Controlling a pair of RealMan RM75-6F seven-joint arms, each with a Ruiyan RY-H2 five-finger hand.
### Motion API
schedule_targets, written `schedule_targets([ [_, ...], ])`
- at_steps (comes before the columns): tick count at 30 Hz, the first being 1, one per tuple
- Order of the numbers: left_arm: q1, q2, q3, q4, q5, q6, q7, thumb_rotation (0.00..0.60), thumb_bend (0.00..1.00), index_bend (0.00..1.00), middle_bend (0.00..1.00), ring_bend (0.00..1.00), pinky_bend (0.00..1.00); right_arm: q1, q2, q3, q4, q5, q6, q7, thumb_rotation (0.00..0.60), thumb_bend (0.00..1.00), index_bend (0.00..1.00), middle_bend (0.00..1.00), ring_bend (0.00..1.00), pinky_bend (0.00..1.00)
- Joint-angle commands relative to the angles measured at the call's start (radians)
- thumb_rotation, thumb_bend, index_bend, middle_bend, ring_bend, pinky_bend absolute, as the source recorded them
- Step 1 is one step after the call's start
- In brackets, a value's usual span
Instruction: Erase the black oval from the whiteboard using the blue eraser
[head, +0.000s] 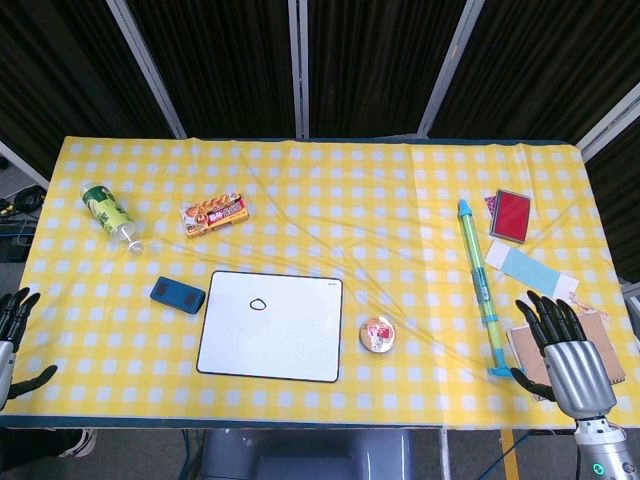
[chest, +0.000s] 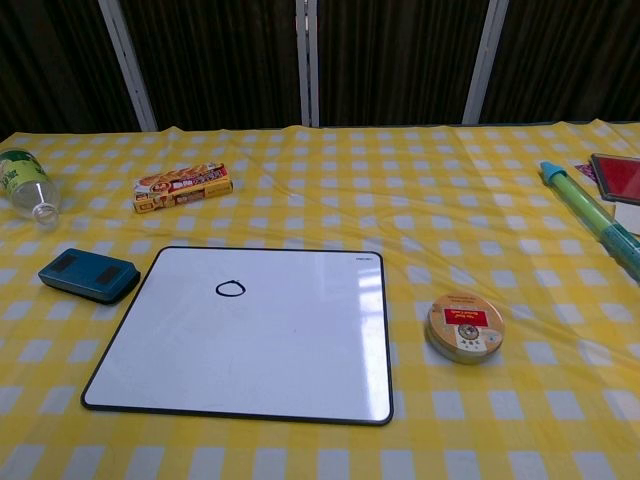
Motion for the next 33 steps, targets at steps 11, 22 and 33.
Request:
schedule_targets([
  [11,-0.006,-0.003,0.003,0.001,0.004,-0.011,0.008,0.6,0.01,0.0,0.0,0.0,0.0,-0.001,-0.002,-0.001,0.003,0.001,0.001,-0.001,0.6,0.06,0.0,0.0,0.0,0.0],
  [22,-0.083,-0.011,-0.031,0.035,-0.018,-0.11,0.04,0.6,0.01,0.0,0.0,0.0,0.03,0.004,0.005,0.007,0.003,0.032,-0.02,0.026,0.6,0.06,0.0,0.0,0.0,0.0],
  [33,-0.316,-0.035,-0.068,0.096,-0.08,-0.464,0.185,0.6,0.15,0.16,0.02,0.08,0.2,0.008,0.018,0.006,-0.002,0.041,-0.033,0.051,0.6,0.06,0.0,0.0,0.0,0.0],
])
